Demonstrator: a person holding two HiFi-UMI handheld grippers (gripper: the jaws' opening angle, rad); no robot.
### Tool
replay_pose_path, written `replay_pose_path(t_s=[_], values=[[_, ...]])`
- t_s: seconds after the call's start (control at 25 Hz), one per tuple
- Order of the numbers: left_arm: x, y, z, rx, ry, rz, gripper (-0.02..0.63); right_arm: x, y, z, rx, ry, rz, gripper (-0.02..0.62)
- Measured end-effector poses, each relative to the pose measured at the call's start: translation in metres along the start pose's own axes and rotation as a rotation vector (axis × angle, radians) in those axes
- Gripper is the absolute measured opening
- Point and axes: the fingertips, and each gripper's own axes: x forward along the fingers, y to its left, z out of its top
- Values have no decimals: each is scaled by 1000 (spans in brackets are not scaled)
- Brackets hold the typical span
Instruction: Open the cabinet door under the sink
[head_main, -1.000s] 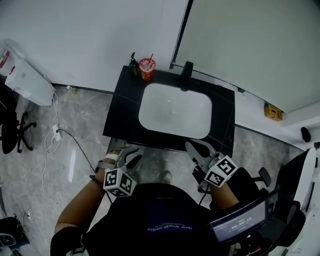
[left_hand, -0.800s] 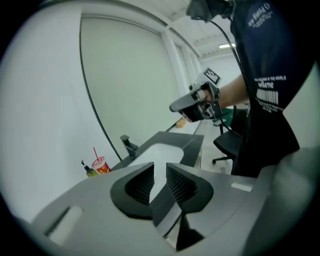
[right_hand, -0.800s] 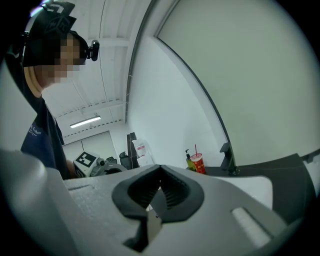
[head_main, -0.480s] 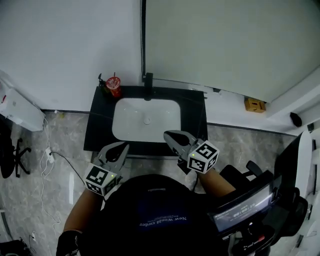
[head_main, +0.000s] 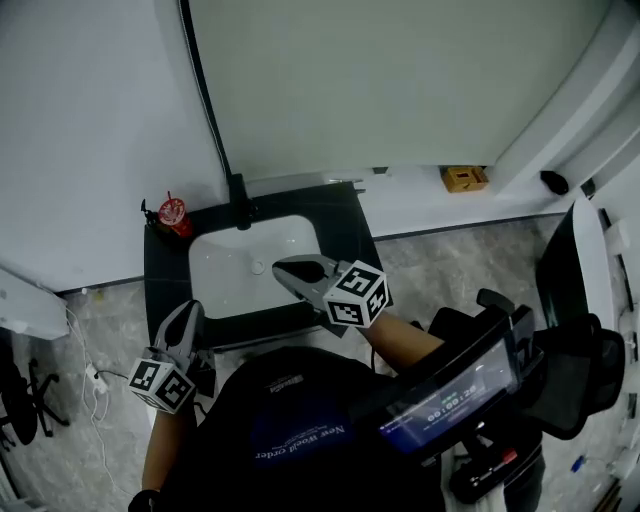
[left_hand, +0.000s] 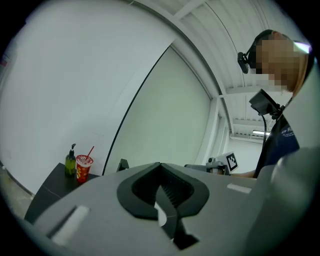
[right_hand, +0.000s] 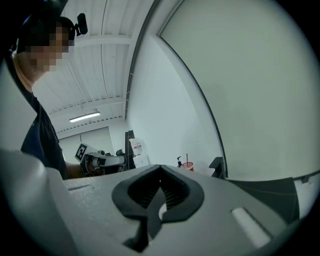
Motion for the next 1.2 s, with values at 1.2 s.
replay_pose_path(t_s=[1.2], values=[[27, 145, 65, 40, 31, -227, 2, 116, -29, 56, 33, -59, -161, 0]])
